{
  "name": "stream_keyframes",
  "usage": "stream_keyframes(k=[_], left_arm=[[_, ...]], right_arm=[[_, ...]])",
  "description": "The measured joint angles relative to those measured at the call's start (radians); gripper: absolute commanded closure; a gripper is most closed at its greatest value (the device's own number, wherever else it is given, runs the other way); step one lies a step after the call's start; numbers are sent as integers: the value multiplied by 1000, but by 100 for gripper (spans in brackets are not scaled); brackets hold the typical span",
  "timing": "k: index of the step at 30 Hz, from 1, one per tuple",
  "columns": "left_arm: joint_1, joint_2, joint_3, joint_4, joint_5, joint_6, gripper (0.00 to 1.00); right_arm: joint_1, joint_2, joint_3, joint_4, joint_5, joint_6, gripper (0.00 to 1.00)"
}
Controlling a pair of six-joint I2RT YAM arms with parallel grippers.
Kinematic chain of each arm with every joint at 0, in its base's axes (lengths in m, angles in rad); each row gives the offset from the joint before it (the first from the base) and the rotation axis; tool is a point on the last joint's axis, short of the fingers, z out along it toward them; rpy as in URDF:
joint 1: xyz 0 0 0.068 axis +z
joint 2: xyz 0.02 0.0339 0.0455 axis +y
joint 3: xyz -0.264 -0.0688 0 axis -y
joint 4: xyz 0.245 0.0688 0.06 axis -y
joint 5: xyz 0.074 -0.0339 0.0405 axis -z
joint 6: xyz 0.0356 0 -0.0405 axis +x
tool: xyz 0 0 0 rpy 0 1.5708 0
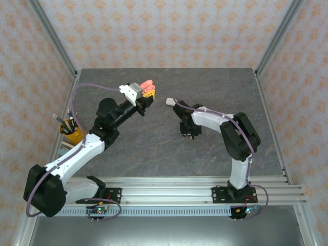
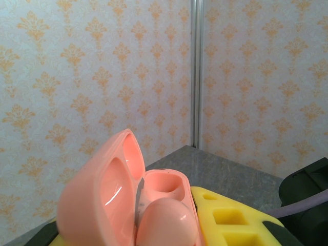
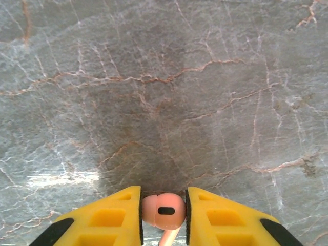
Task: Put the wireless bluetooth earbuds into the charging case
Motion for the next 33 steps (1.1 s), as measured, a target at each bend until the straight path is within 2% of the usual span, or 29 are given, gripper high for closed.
stream_keyframes(k=[7,13,24,33], left_arm=[[0,8,4,0,0,0,100],[0,13,5,0,0,0,100],[-13,13,13,-3,8,0,100],[-35,55,55,-18,54,1,100]], right_arm=[[-3,-31,-3,-21,9,0,75],[-3,-114,-3,-31,17,0,75],[-3,-401,28,-20,42,-8,75],[-3,-618,132,107,50,-84,73]])
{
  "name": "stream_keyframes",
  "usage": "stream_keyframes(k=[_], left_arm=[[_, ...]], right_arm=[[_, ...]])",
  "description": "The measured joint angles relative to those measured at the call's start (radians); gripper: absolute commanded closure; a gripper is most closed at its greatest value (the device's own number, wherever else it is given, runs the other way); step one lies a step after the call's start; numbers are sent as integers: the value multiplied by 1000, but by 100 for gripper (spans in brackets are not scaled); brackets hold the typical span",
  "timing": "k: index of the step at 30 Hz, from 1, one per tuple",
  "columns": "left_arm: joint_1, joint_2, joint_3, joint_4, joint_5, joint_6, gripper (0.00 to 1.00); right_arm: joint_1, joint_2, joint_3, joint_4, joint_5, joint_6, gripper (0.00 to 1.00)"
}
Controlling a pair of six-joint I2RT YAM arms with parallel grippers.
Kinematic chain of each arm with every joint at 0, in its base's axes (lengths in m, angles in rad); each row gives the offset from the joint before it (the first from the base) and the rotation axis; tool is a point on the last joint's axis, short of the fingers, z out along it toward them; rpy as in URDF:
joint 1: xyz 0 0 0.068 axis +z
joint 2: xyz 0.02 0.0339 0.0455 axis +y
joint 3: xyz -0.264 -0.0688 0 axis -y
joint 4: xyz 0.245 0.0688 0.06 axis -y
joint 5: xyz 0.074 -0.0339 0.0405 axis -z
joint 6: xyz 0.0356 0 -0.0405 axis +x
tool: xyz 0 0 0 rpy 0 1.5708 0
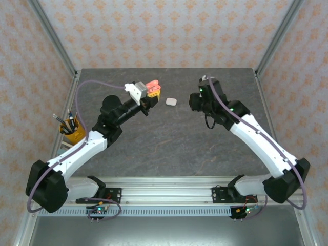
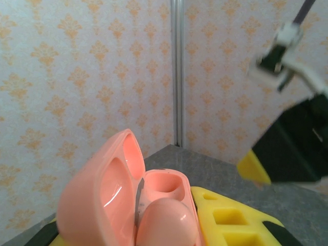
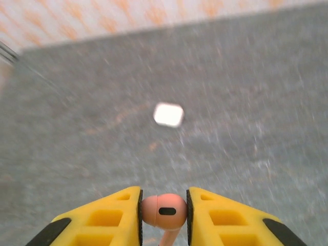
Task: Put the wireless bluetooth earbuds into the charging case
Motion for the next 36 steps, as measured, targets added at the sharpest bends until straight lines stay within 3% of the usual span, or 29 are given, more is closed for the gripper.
stream_keyframes(k=[16,36], left_arm=[[-55,102,92,-19,25,6,100],[-56,126,117,-11,21,3,100]], right_arm=[[0,-19,113,325,-161,-45,72],[54,39,75,415,-273,-42,73]])
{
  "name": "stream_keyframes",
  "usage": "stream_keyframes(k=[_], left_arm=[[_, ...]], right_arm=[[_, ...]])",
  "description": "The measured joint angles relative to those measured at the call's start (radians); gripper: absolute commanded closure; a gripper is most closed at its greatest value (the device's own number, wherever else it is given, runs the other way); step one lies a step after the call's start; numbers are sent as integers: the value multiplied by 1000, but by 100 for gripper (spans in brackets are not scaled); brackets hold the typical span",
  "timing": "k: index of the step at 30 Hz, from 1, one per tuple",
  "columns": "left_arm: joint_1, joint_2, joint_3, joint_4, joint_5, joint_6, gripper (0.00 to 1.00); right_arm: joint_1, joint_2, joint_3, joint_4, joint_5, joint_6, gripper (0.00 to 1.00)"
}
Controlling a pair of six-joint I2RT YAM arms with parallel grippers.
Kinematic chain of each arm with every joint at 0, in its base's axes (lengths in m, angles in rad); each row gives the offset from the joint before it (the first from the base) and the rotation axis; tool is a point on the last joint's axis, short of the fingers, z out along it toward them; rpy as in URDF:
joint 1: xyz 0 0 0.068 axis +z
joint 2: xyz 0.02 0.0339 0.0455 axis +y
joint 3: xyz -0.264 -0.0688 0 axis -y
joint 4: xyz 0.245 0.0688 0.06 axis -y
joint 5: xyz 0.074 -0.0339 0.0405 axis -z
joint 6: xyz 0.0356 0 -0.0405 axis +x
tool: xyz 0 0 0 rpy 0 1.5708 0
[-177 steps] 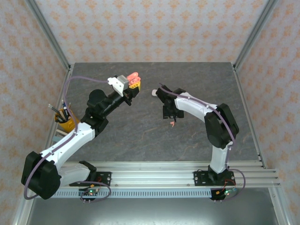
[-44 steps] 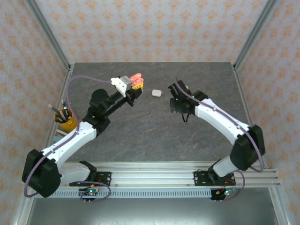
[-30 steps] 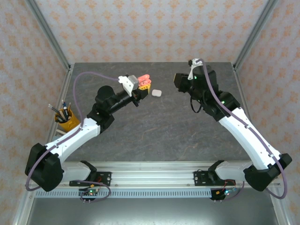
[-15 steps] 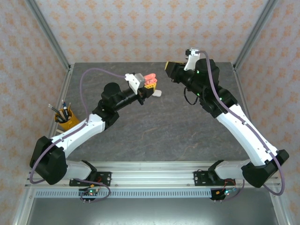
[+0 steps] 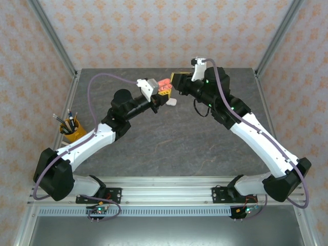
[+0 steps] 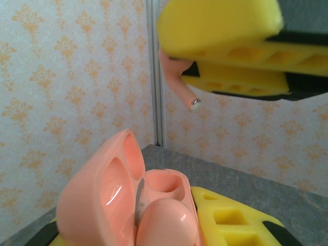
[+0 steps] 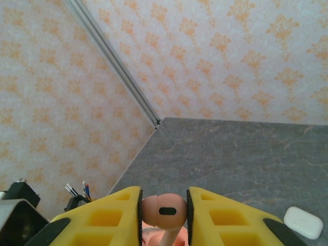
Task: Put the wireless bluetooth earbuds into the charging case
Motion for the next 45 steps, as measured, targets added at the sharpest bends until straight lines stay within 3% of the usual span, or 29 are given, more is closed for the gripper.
stream_keyframes(k=[29,45], left_arm=[[0,0,0,0,0,0,100],[0,3,0,-1,1,0,100]], right_arm=[[22,38,-29,-5,2,-27,76],[57,38,-33,-9,47,-185,77]])
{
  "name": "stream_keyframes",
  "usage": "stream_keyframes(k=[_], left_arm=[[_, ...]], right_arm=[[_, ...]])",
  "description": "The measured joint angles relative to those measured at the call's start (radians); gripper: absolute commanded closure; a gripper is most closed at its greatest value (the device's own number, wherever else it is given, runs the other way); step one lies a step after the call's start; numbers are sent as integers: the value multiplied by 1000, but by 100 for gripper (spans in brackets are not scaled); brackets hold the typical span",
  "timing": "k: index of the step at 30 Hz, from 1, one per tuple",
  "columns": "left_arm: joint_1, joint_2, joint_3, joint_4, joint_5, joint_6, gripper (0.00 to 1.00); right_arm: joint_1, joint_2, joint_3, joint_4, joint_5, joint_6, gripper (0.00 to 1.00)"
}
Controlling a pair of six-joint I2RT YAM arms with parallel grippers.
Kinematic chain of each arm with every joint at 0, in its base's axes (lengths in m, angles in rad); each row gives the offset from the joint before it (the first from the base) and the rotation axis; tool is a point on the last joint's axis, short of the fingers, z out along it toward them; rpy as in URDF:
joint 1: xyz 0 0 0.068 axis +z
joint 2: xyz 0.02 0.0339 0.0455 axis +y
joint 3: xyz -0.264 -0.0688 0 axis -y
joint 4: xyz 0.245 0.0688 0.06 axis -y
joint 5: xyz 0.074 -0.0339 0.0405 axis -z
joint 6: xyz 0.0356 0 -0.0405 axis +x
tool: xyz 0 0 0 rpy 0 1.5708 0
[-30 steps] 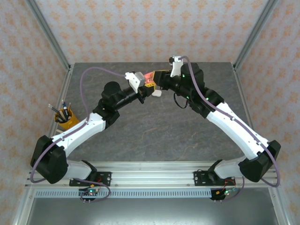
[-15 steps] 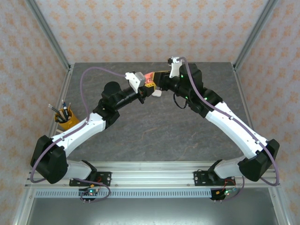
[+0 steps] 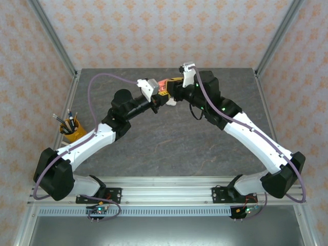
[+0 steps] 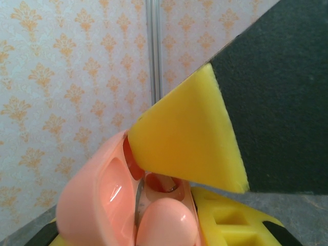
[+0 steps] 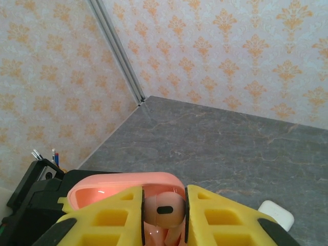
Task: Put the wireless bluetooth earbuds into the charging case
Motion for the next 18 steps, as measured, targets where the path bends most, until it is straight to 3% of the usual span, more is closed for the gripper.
stream_keyframes(k=[18], left_arm=[[0,13,0,-8,-3,0,100]], right_arm=[[27,-13,-29,-25,66,-49,61]])
